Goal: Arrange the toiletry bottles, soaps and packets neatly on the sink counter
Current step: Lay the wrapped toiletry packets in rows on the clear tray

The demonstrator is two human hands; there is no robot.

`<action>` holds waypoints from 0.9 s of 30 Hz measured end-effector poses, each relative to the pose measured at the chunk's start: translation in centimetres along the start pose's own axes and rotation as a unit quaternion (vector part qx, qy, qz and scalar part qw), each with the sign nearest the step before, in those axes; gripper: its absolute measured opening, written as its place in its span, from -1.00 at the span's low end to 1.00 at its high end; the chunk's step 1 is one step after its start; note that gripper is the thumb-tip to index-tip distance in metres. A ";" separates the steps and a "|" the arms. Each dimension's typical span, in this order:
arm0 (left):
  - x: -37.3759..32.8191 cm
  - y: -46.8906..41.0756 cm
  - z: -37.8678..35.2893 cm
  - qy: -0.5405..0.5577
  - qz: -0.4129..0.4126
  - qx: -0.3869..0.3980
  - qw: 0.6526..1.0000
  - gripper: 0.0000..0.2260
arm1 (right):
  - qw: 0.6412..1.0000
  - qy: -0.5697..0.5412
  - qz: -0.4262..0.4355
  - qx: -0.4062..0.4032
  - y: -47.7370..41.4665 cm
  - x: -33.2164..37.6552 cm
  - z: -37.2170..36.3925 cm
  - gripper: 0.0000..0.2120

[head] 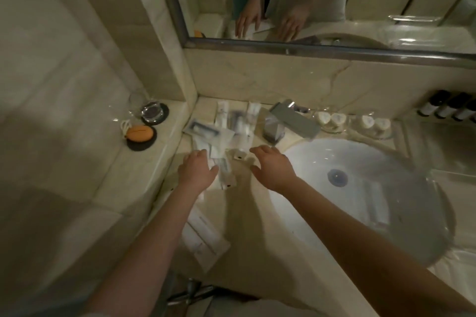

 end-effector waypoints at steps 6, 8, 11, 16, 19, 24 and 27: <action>2.2 -7.7 1.0 0.085 0.079 0.039 0.992 -0.51 | 0.998 0.004 -0.050 0.023 -8.4 1.6 0.0 -0.54; 2.3 -9.5 1.0 0.132 0.115 0.040 0.984 -0.53 | 0.996 -0.020 -0.082 0.034 -10.9 1.5 -0.2 -0.52; 2.2 -11.3 1.3 0.114 0.149 0.017 0.982 -0.55 | 0.988 -0.050 -0.142 0.029 -14.1 1.0 -0.7 -0.47; 2.2 -13.5 0.1 0.124 0.236 0.030 0.963 -0.25 | 0.965 -0.101 -0.241 0.002 -17.6 0.6 -2.2 -0.32; 1.6 -14.6 -0.9 0.172 0.271 0.047 0.946 -0.13 | 0.945 -0.141 -0.296 -0.015 -18.7 0.3 -3.0 -0.28; 0.8 -15.8 -1.2 0.242 0.273 -0.004 0.931 -0.16 | 0.920 -0.197 -0.336 -0.040 -19.3 -0.1 -4.0 -0.35; 0.3 -16.2 -0.7 0.234 0.262 0.005 0.936 -0.17 | 0.913 -0.235 -0.332 -0.030 -19.3 -0.3 -3.9 -0.46</action>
Point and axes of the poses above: each hand's wrist, its own y-axis away from the middle knuckle, its own z-axis out of the back of the hand, x = y × z, the point moved 2 cm from there along -y, towards the middle knuckle, and after that the axes turned 13 degrees about -y, right-handed, at the moved point
